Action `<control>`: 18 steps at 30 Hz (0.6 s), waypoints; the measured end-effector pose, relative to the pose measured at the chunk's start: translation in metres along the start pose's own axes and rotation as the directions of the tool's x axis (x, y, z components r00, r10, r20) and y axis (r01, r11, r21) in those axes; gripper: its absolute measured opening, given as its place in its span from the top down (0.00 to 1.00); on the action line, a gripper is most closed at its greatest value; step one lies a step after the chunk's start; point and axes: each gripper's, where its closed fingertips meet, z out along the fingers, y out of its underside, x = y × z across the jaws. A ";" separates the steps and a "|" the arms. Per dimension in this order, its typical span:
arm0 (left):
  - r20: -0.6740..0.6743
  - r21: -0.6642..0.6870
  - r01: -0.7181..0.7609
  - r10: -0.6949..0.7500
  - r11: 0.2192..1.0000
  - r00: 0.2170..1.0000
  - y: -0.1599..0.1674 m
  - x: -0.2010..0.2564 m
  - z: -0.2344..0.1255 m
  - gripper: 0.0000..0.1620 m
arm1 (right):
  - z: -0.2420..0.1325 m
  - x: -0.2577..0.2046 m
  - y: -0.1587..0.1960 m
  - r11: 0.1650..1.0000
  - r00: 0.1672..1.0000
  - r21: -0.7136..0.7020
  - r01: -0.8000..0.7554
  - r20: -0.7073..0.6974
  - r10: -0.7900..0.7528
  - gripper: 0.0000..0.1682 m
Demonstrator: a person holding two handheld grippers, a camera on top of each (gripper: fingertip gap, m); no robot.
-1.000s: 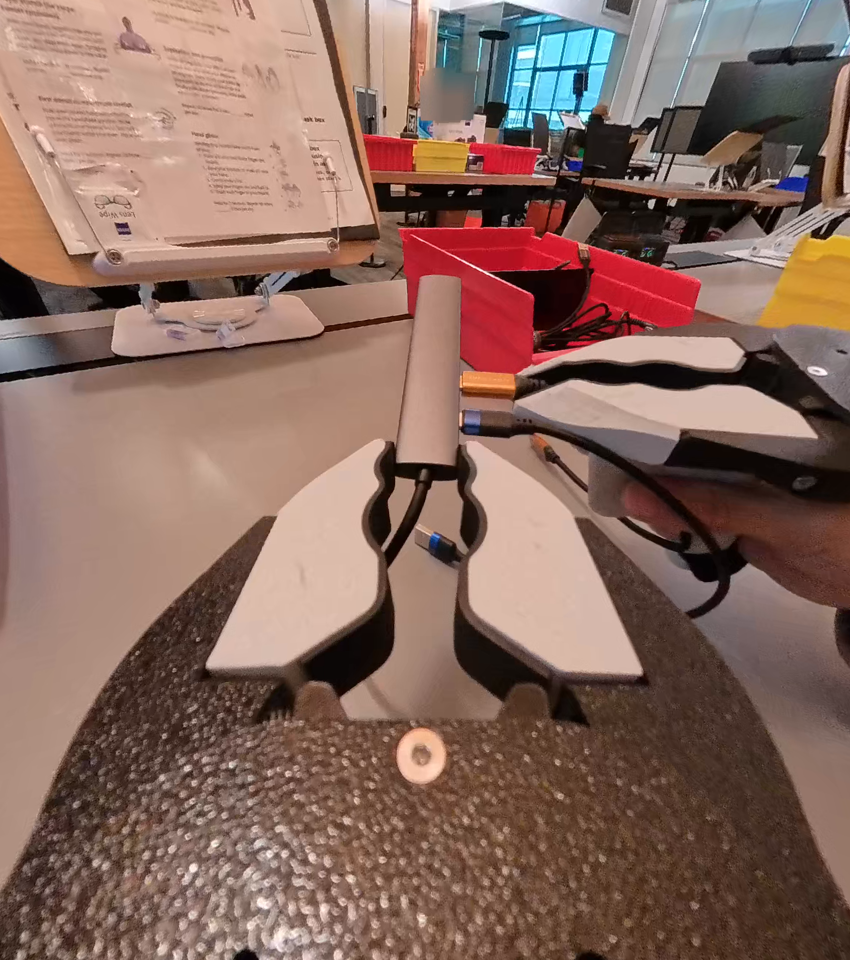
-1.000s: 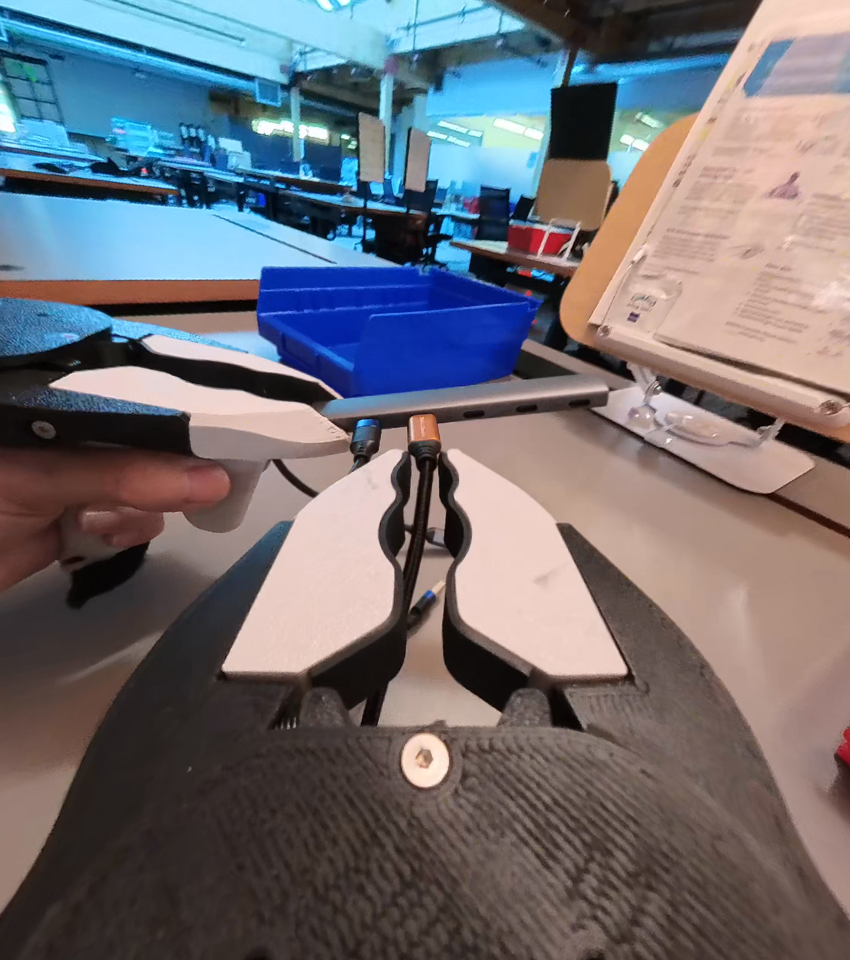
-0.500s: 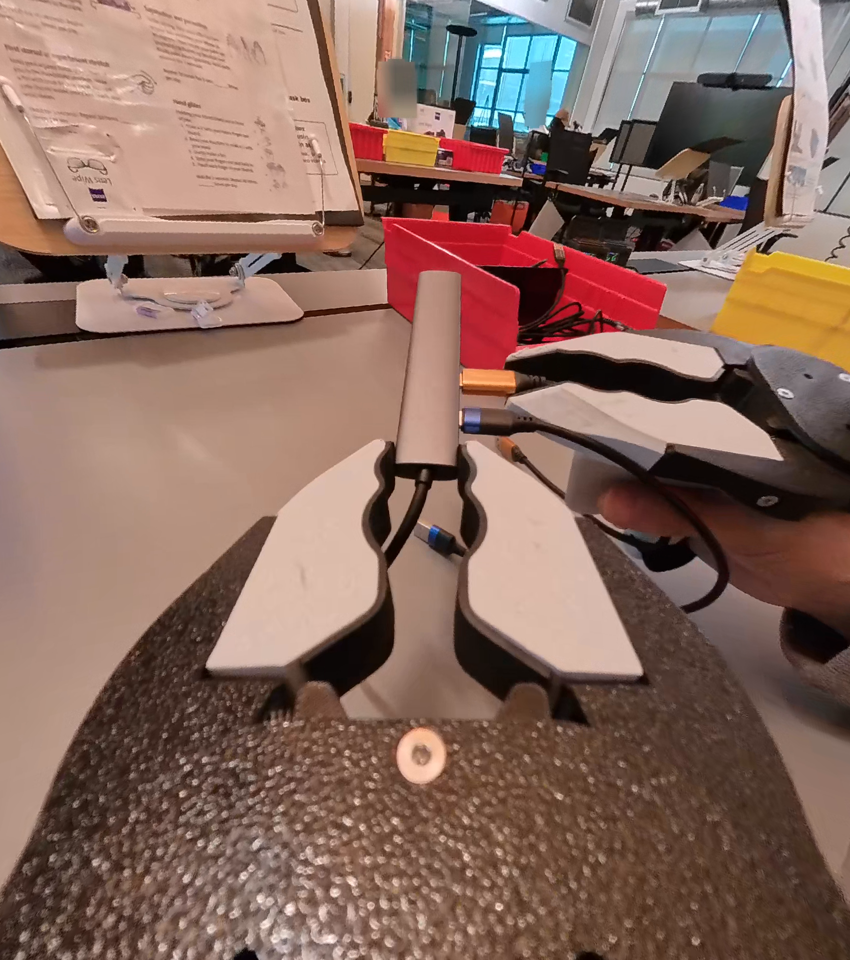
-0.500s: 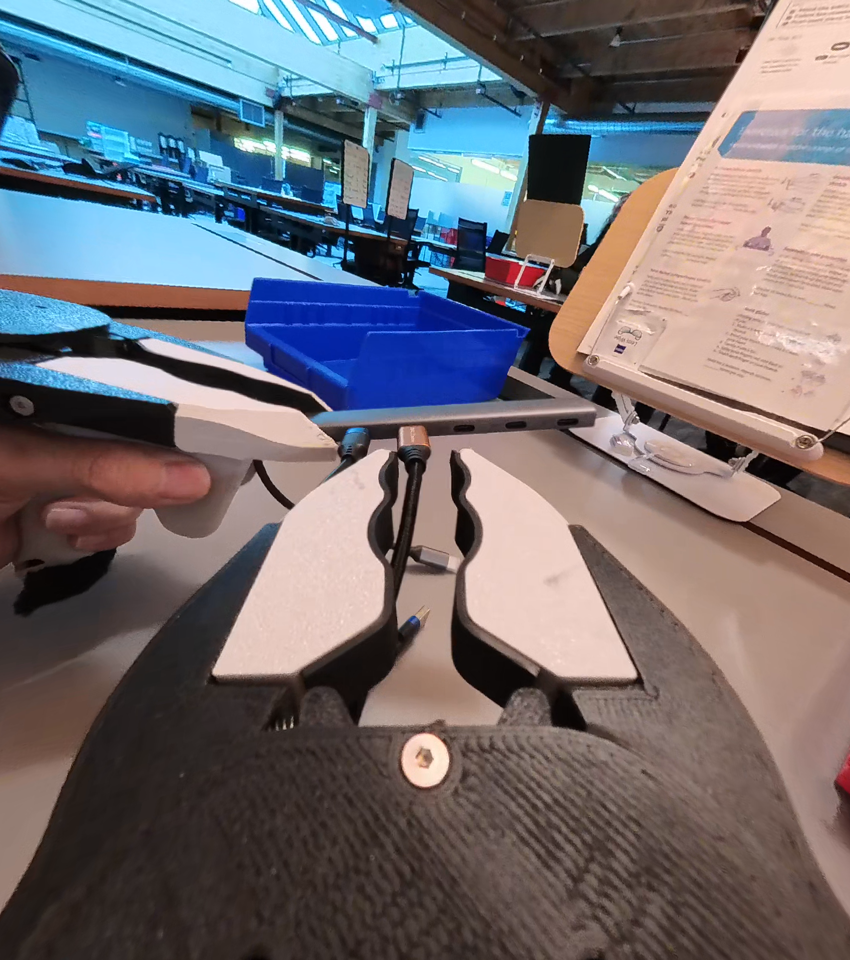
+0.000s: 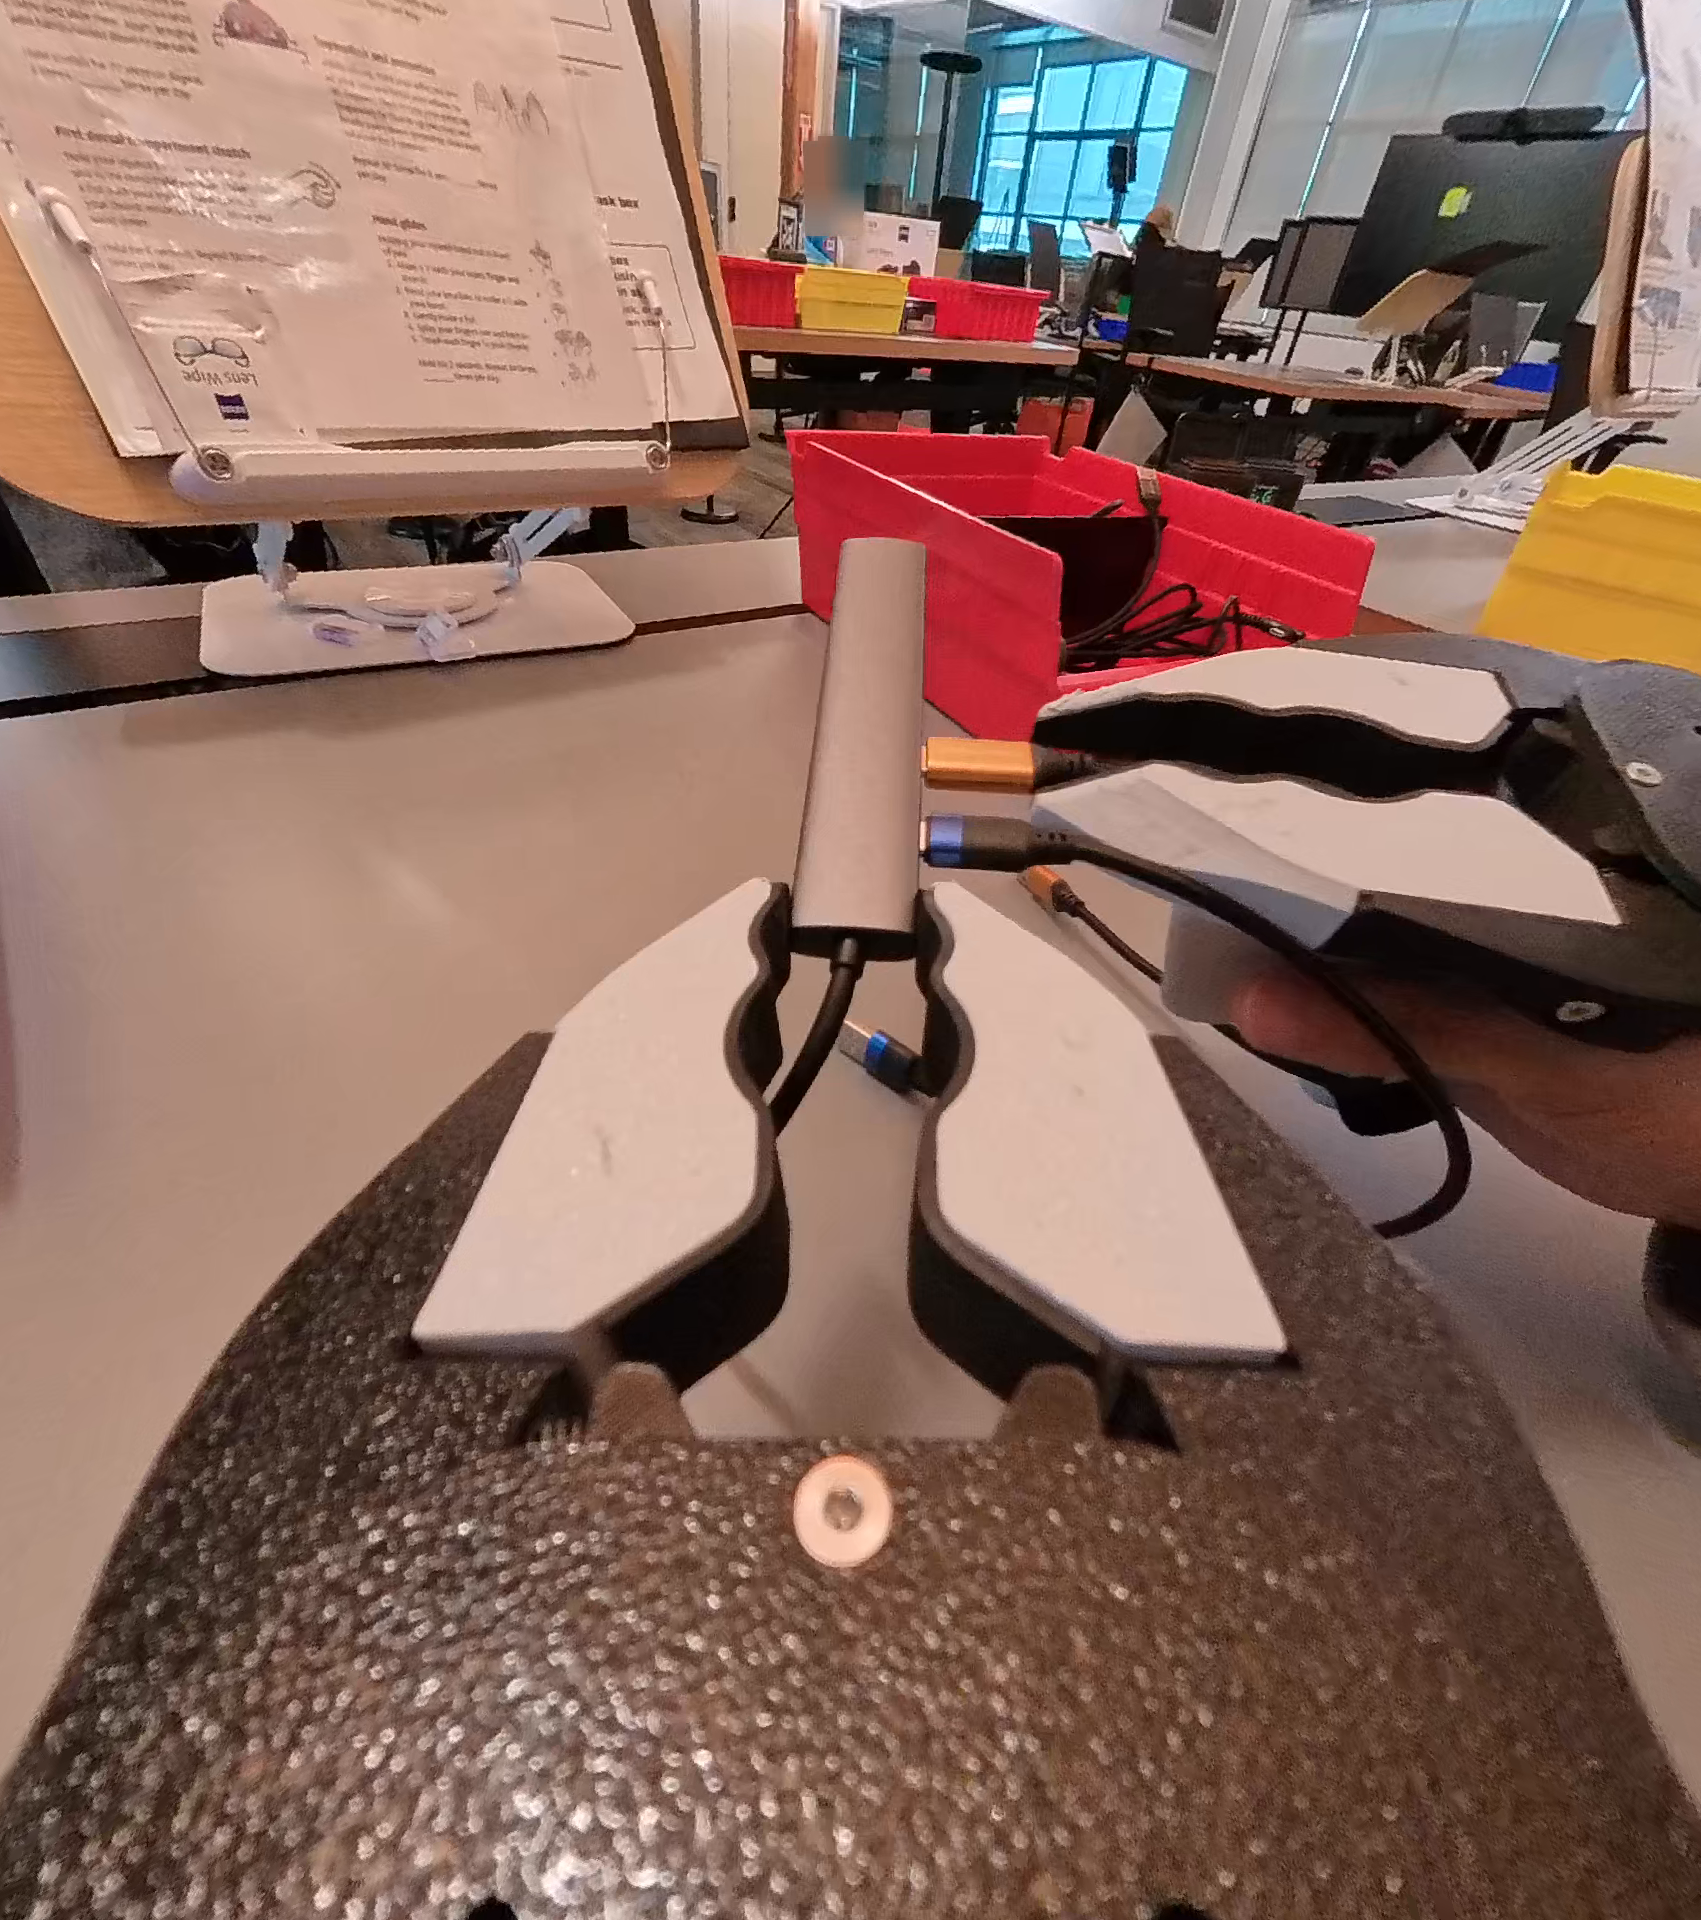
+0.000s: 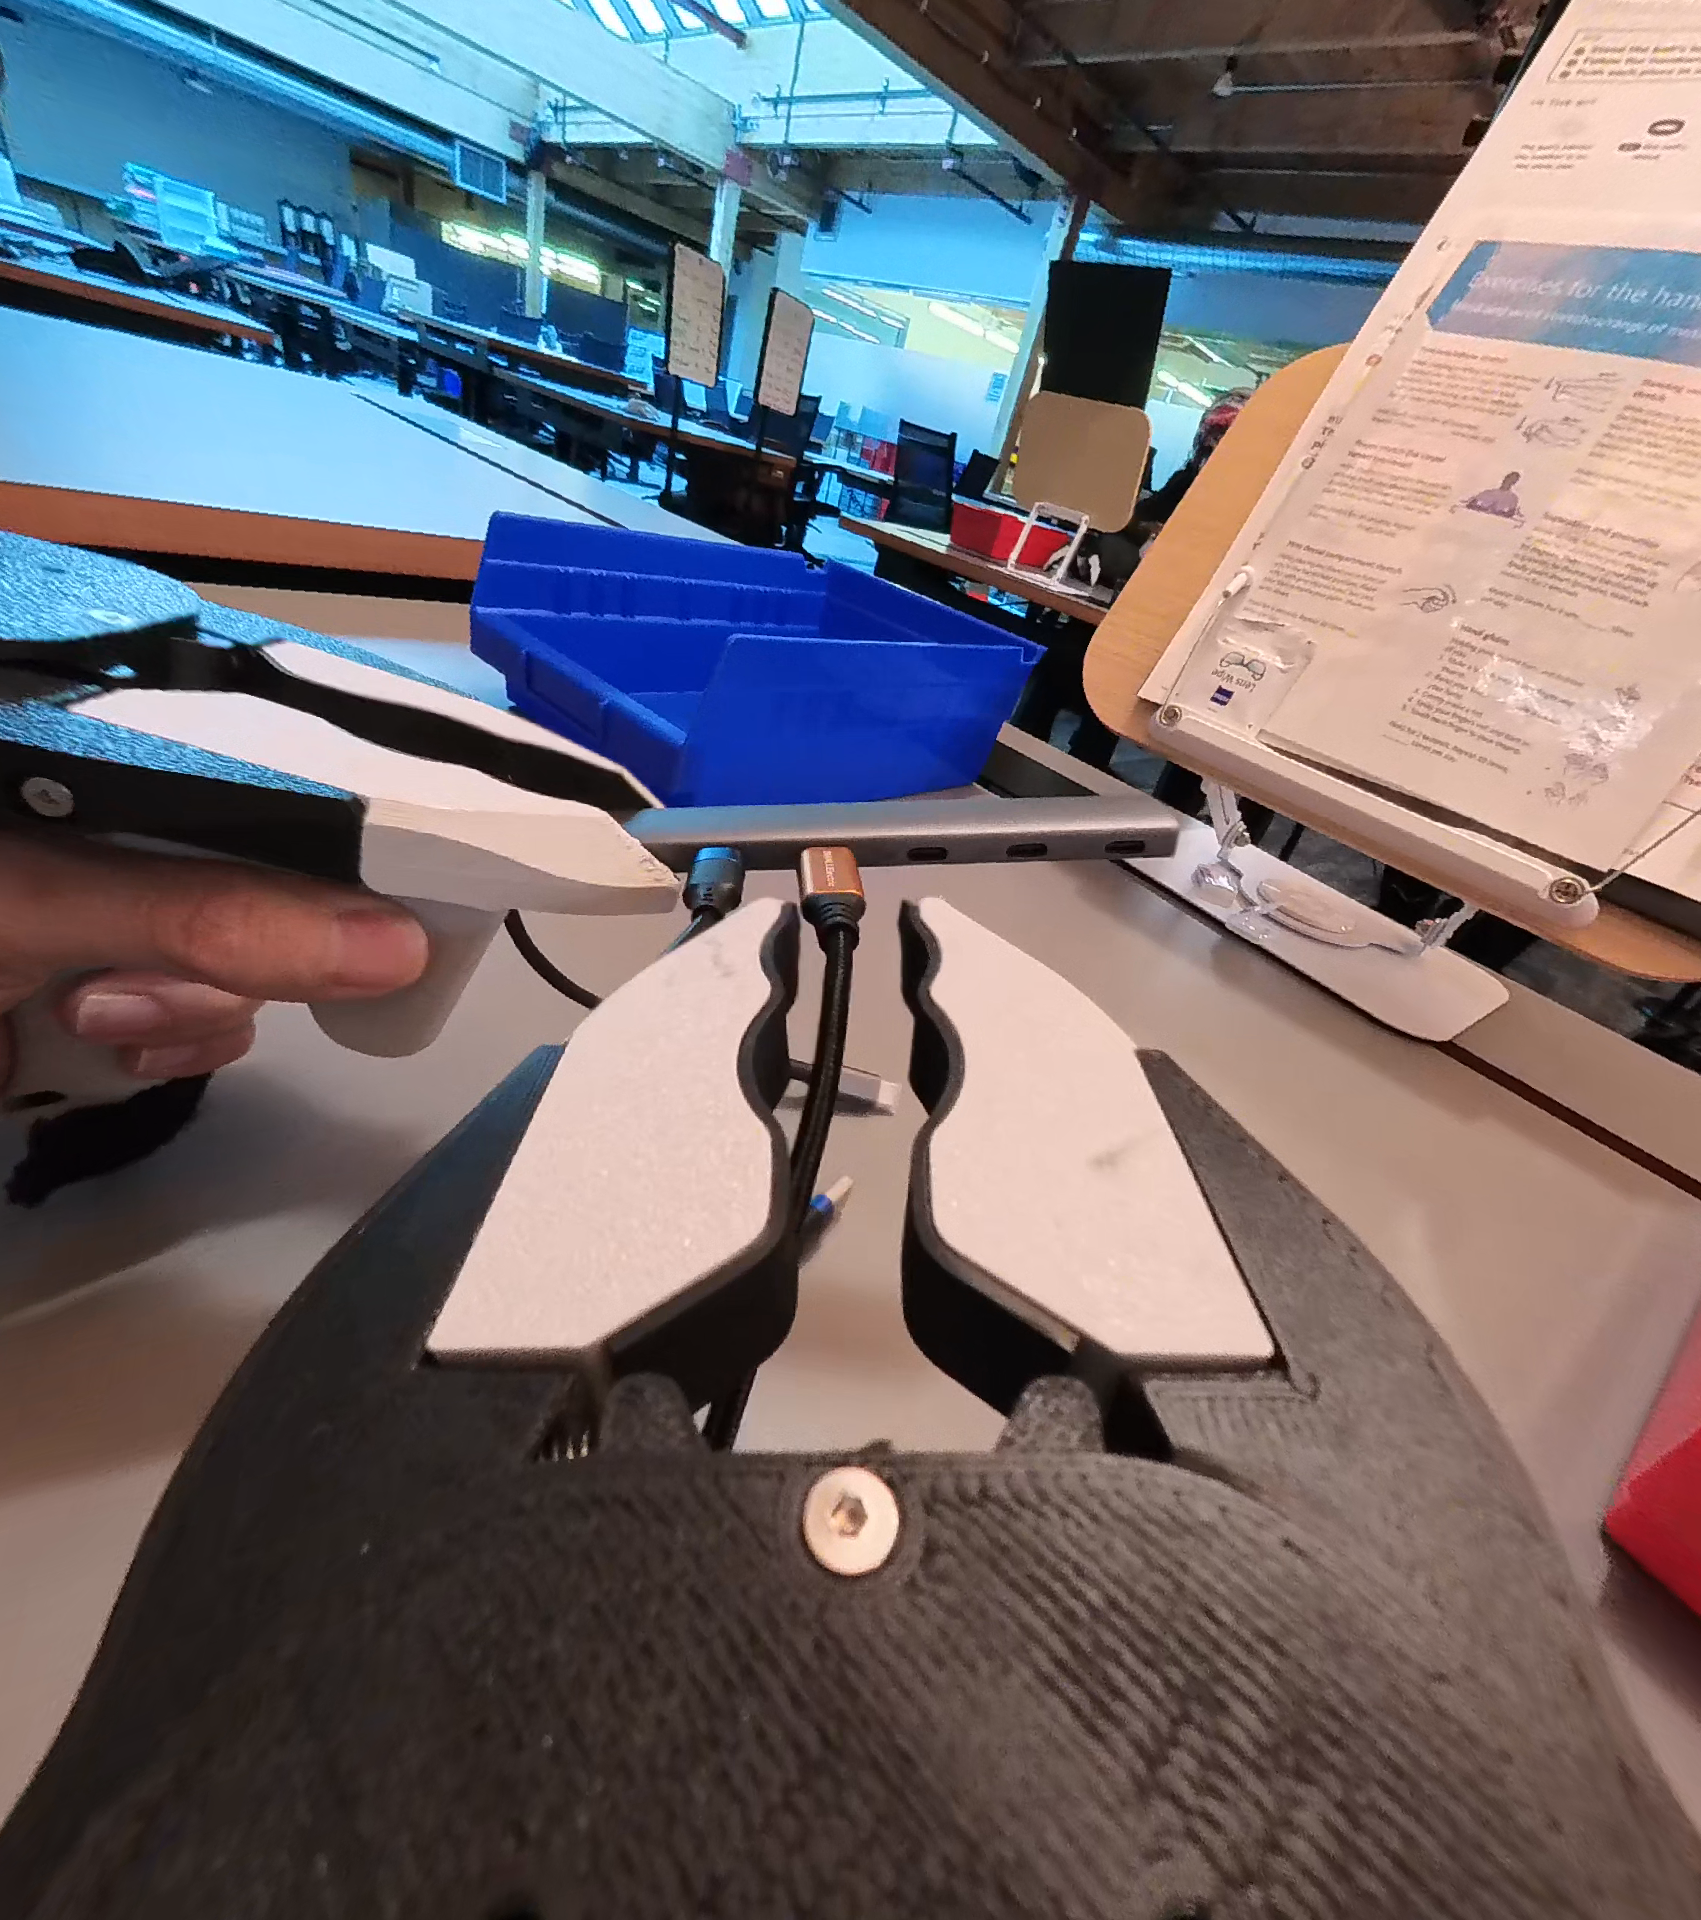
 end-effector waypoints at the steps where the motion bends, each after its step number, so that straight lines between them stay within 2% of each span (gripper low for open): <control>1: -0.003 -0.003 0.007 -0.007 1.000 1.000 0.001 0.000 0.000 0.86 | 0.000 0.000 -0.001 1.000 1.000 0.007 -0.002 0.001 0.002 0.89; 18: -0.079 -0.036 0.004 -0.007 0.999 0.997 0.011 0.000 0.005 0.86 | 0.004 -0.005 0.011 0.998 0.997 -0.002 -0.057 0.060 0.057 0.93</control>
